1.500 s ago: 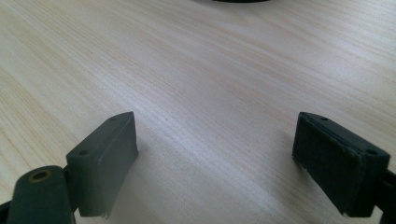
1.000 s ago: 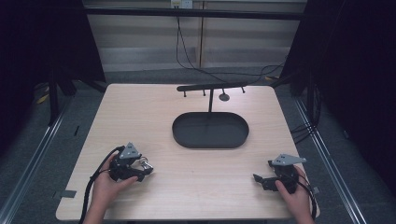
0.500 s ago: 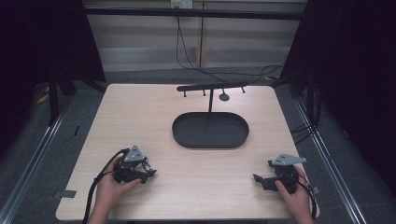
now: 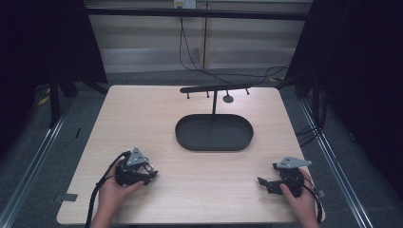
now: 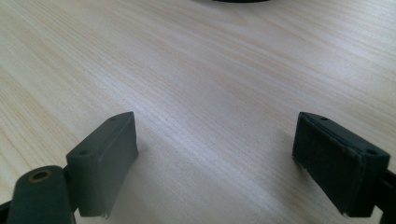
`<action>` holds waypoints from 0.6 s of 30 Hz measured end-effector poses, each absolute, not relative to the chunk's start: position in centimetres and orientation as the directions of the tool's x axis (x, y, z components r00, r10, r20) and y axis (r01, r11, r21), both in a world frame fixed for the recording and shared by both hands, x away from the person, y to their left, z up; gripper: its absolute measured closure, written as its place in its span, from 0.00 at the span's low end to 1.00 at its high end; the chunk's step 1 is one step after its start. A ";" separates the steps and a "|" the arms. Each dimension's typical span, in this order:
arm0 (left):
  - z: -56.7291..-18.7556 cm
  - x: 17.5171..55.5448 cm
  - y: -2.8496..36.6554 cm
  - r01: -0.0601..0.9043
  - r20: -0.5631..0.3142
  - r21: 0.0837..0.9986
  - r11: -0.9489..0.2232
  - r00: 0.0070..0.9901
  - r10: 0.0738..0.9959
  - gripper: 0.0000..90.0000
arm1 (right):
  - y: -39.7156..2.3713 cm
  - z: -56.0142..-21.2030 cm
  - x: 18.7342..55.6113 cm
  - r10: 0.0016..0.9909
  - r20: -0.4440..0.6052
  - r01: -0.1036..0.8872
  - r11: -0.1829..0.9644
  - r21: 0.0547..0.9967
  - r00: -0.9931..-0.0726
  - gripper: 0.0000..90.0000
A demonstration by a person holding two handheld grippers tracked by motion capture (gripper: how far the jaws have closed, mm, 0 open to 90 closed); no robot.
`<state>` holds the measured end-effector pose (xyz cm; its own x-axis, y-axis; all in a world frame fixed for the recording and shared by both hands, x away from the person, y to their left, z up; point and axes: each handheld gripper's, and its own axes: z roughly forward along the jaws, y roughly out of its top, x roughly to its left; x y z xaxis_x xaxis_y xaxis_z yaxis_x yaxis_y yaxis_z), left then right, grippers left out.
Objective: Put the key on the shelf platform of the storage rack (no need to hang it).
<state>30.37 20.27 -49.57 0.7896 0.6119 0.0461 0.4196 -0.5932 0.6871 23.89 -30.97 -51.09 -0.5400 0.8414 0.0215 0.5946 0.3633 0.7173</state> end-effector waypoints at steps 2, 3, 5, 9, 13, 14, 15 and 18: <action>-49.3 30.4 20.4 0.416 0.044 0.695 -0.587 0.790 0.612 0.38 | -31.0 -51.1 23.9 0.841 0.021 0.594 0.364 0.717 -0.541 0.15; -49.2 30.5 20.5 0.415 0.045 0.699 -0.582 0.787 0.615 0.38 | -31.0 -51.1 23.9 0.841 0.020 0.594 0.365 0.717 -0.541 0.15; -49.2 30.9 20.8 0.423 0.047 0.701 -0.574 0.775 0.630 0.38 | -31.0 -51.1 23.9 0.841 0.020 0.593 0.365 0.718 -0.541 0.15; -49.6 31.3 20.9 0.445 0.022 0.687 -0.574 0.777 0.629 0.38 | -31.0 -51.1 23.9 0.841 0.022 0.595 0.363 0.717 -0.540 0.15; -49.9 31.5 20.8 0.454 0.010 0.679 -0.576 0.779 0.626 0.37 | -31.0 -51.1 23.9 0.841 0.021 0.594 0.364 0.718 -0.541 0.15; -49.9 31.5 20.8 0.464 -0.004 0.680 -0.567 0.776 0.631 0.37 | -31.0 -51.1 23.9 0.841 0.021 0.594 0.364 0.718 -0.541 0.15; -50.0 31.5 21.0 0.472 -0.018 0.687 -0.553 0.771 0.636 0.39 | -31.0 -51.1 23.9 0.841 0.022 0.595 0.363 0.717 -0.540 0.15; -50.2 31.4 21.1 0.471 -0.024 0.699 -0.539 0.768 0.640 0.41 | -31.0 -51.1 23.9 0.841 0.021 0.594 0.364 0.718 -0.541 0.15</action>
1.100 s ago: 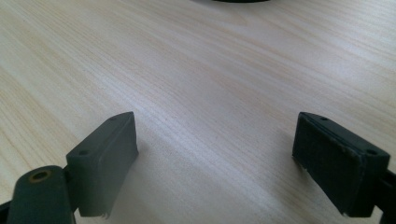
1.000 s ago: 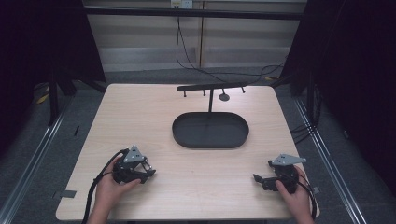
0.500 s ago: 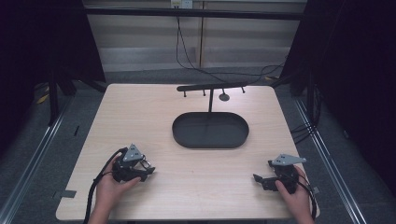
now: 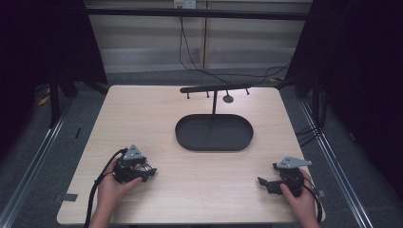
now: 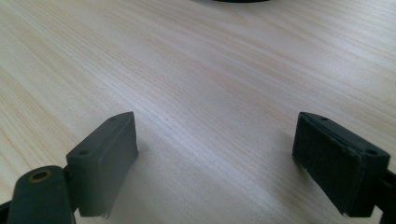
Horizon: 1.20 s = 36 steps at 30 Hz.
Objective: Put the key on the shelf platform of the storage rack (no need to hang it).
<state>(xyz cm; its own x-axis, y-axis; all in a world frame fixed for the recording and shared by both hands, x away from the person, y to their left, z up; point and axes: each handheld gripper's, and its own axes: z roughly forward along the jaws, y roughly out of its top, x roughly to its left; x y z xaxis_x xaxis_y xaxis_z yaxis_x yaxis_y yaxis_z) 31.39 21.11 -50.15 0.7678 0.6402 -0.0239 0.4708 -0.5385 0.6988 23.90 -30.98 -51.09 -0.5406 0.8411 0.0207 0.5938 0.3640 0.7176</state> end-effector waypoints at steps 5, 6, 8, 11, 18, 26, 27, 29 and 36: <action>-50.4 31.0 21.5 0.457 -0.025 0.726 -0.514 0.764 0.645 0.47 | -31.0 -51.1 23.9 0.841 0.021 0.594 0.363 0.717 -0.540 0.15; -50.4 31.0 21.4 0.457 -0.021 0.725 -0.515 0.763 0.647 0.47 | -31.0 -51.1 23.9 0.841 0.021 0.594 0.363 0.717 -0.540 0.15; -50.3 30.9 21.3 0.471 -0.024 0.716 -0.515 0.755 0.656 0.47 | -31.0 -51.1 23.9 0.841 0.021 0.594 0.364 0.718 -0.541 0.15; -50.1 31.0 21.1 0.481 -0.023 0.700 -0.528 0.754 0.656 0.47 | -31.0 -51.1 23.9 0.841 0.021 0.594 0.364 0.718 -0.541 0.15; -49.0 31.2 21.0 0.465 -0.009 0.715 -0.523 0.754 0.657 0.47 | -31.0 -51.1 23.9 0.841 0.021 0.594 0.364 0.718 -0.541 0.15; -47.1 31.6 20.1 0.449 -0.014 0.727 -0.520 0.767 0.642 0.47 | -31.0 -51.1 23.9 0.841 0.021 0.594 0.364 0.717 -0.541 0.15; -46.9 31.7 19.9 0.447 -0.014 0.728 -0.520 0.768 0.640 0.47 | -31.0 -51.1 23.9 0.841 0.021 0.594 0.364 0.717 -0.541 0.15; -46.5 31.9 19.5 0.448 -0.025 0.726 -0.521 0.775 0.632 0.47 | -31.0 -51.1 23.9 0.841 0.021 0.594 0.364 0.717 -0.541 0.15; -45.4 33.0 17.7 0.448 -0.054 0.731 -0.515 0.790 0.611 0.47 | -31.0 -51.1 23.9 0.840 0.022 0.594 0.364 0.717 -0.542 0.15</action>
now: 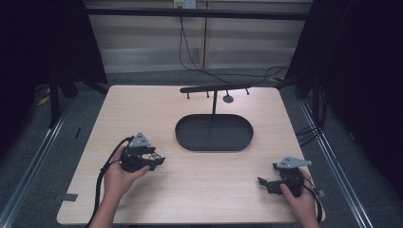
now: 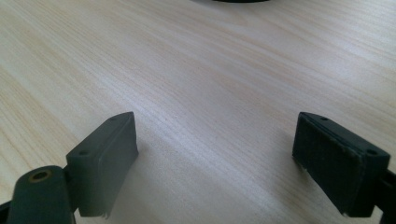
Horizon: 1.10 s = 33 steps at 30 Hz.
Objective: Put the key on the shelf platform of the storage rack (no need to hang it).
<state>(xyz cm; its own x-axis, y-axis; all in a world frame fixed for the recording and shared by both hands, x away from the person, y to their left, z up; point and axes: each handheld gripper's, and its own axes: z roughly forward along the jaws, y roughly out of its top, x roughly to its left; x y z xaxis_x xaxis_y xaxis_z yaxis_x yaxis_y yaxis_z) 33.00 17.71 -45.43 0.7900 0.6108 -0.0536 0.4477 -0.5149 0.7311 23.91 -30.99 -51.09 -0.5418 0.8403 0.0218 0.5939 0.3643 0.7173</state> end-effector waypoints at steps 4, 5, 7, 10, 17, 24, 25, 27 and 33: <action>-45.0 33.7 16.8 0.454 -0.065 0.726 -0.516 0.793 0.606 0.47 | -31.0 -51.1 23.9 0.841 0.021 0.594 0.364 0.717 -0.541 0.15; -44.9 33.9 16.6 0.453 -0.064 0.725 -0.518 0.794 0.604 0.47 | -31.0 -51.1 23.9 0.841 0.020 0.593 0.365 0.718 -0.541 0.15; -44.8 34.2 16.2 0.454 -0.066 0.722 -0.522 0.796 0.601 0.47 | -31.0 -51.1 23.9 0.840 0.022 0.594 0.365 0.717 -0.542 0.15; -44.7 34.4 15.6 0.454 -0.069 0.717 -0.529 0.801 0.594 0.47 | -31.0 -51.1 23.9 0.841 0.021 0.594 0.364 0.718 -0.541 0.15; -44.4 35.0 14.1 0.448 -0.073 0.719 -0.532 0.810 0.582 0.47 | -31.0 -51.1 23.9 0.840 0.021 0.594 0.365 0.717 -0.542 0.15; -44.0 35.7 12.8 0.446 -0.081 0.718 -0.534 0.816 0.573 0.47 | -31.0 -51.1 23.9 0.840 0.022 0.594 0.364 0.717 -0.542 0.15; -43.9 35.8 12.6 0.444 -0.079 0.719 -0.534 0.816 0.572 0.47 | -31.0 -51.1 23.9 0.841 0.021 0.594 0.364 0.717 -0.541 0.15; -43.8 36.0 12.2 0.445 -0.090 0.728 -0.522 0.817 0.570 0.47 | -31.0 -51.1 23.9 0.841 0.021 0.594 0.364 0.717 -0.541 0.15; -43.6 36.6 11.2 0.439 -0.086 0.736 -0.516 0.816 0.572 0.47 | -31.0 -51.1 23.9 0.841 0.021 0.594 0.364 0.718 -0.541 0.15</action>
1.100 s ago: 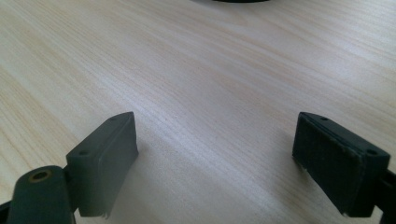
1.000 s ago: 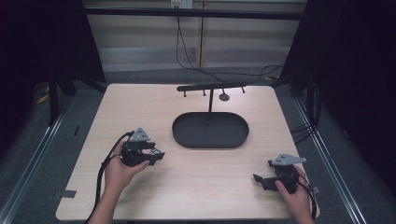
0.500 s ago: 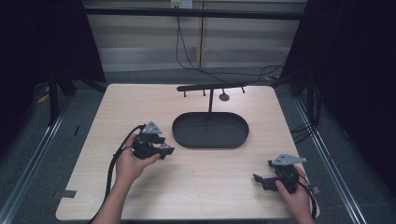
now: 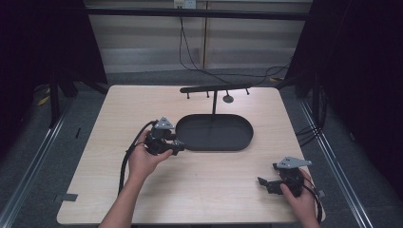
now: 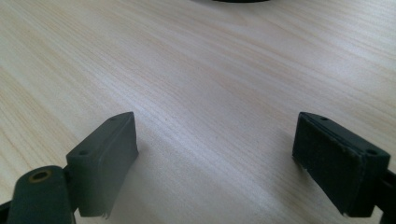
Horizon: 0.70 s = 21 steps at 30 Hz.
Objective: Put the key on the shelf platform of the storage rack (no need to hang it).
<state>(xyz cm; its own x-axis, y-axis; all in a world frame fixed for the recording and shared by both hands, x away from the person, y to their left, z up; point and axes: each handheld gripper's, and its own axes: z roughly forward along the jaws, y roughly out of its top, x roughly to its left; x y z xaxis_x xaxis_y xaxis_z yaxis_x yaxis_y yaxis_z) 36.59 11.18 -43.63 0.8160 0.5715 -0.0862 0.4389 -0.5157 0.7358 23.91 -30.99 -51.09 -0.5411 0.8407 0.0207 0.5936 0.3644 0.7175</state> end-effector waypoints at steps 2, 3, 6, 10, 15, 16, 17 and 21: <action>-43.6 36.7 10.8 0.438 -0.085 0.738 -0.514 0.816 0.572 0.47 | -31.0 -51.1 23.9 0.840 0.021 0.594 0.365 0.717 -0.542 0.15; -43.5 36.8 10.6 0.435 -0.085 0.743 -0.508 0.815 0.574 0.47 | -31.0 -51.1 23.9 0.840 0.022 0.594 0.364 0.717 -0.542 0.15; -43.5 37.0 10.2 0.432 -0.083 0.747 -0.506 0.815 0.574 0.47 | -31.0 -51.1 23.9 0.841 0.022 0.595 0.363 0.717 -0.541 0.15; -43.7 37.3 9.7 0.436 -0.084 0.749 -0.499 0.810 0.581 0.47 | -31.0 -51.1 23.9 0.840 0.022 0.594 0.364 0.717 -0.542 0.15; -43.8 37.7 9.0 0.440 -0.088 0.754 -0.488 0.803 0.589 0.47 | -31.0 -51.1 23.9 0.840 0.022 0.594 0.364 0.717 -0.542 0.15; -43.8 37.8 8.9 0.436 -0.080 0.751 -0.496 0.805 0.587 0.47 | -31.0 -51.1 23.9 0.840 0.021 0.594 0.364 0.717 -0.542 0.15; -43.8 37.9 8.7 0.431 -0.075 0.753 -0.497 0.807 0.586 0.47 | -31.0 -51.1 23.9 0.840 0.022 0.594 0.364 0.717 -0.542 0.15; -43.9 38.2 8.1 0.437 -0.074 0.751 -0.495 0.800 0.595 0.47 | -31.0 -51.1 23.9 0.840 0.022 0.594 0.364 0.717 -0.542 0.15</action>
<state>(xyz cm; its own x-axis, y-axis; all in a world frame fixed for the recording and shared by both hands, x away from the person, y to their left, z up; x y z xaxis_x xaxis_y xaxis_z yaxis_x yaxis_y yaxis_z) 38.21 8.13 -43.92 0.8005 0.5948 -0.0739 0.4370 -0.4949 0.7511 23.91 -30.99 -51.09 -0.5418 0.8402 0.0220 0.5939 0.3643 0.7173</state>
